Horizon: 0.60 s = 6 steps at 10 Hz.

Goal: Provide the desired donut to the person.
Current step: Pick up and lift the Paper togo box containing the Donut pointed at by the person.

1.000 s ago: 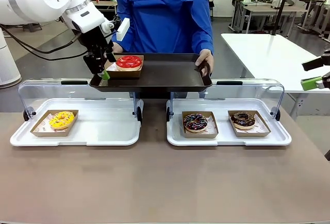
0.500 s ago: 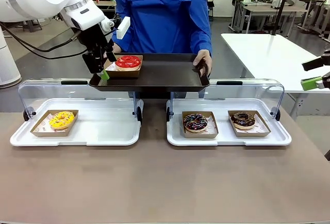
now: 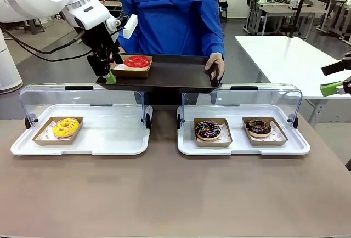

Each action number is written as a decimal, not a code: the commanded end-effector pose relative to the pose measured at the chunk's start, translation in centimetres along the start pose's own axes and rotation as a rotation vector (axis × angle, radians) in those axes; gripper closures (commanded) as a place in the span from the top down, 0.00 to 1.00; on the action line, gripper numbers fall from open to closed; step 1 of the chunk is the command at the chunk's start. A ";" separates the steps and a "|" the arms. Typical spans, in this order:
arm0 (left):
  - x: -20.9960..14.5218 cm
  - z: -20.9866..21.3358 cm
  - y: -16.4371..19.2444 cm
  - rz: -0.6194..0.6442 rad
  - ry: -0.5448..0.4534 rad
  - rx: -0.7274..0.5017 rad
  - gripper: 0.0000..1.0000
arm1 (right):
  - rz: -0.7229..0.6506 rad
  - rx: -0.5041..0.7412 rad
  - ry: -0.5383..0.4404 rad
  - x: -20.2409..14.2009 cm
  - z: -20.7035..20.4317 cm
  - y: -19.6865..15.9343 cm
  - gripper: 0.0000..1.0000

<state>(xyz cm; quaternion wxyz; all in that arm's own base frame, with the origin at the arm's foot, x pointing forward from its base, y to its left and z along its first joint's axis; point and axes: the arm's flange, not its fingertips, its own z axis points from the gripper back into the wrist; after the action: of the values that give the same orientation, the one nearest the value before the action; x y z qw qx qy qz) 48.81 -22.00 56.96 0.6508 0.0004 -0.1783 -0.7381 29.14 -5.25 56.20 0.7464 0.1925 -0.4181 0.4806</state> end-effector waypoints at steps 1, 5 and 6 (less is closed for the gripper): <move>-1.0 0.5 -0.9 0.025 -0.027 -0.006 1.00 | -0.004 0.013 -0.028 0.1 -0.2 -0.1 1.00; -1.7 0.6 -0.9 0.038 -0.062 -0.008 1.00 | -0.004 0.013 -0.028 0.1 -0.2 -0.1 1.00; -1.9 1.3 -1.8 0.053 -0.102 -0.007 1.00 | -0.004 0.013 -0.028 0.1 -0.2 -0.1 1.00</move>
<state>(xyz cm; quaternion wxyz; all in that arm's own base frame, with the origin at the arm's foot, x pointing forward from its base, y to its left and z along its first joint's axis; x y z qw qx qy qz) 48.44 -20.68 57.16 0.6637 -0.0254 -0.1948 -0.7218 29.14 -5.25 56.20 0.7464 0.1925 -0.4181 0.4806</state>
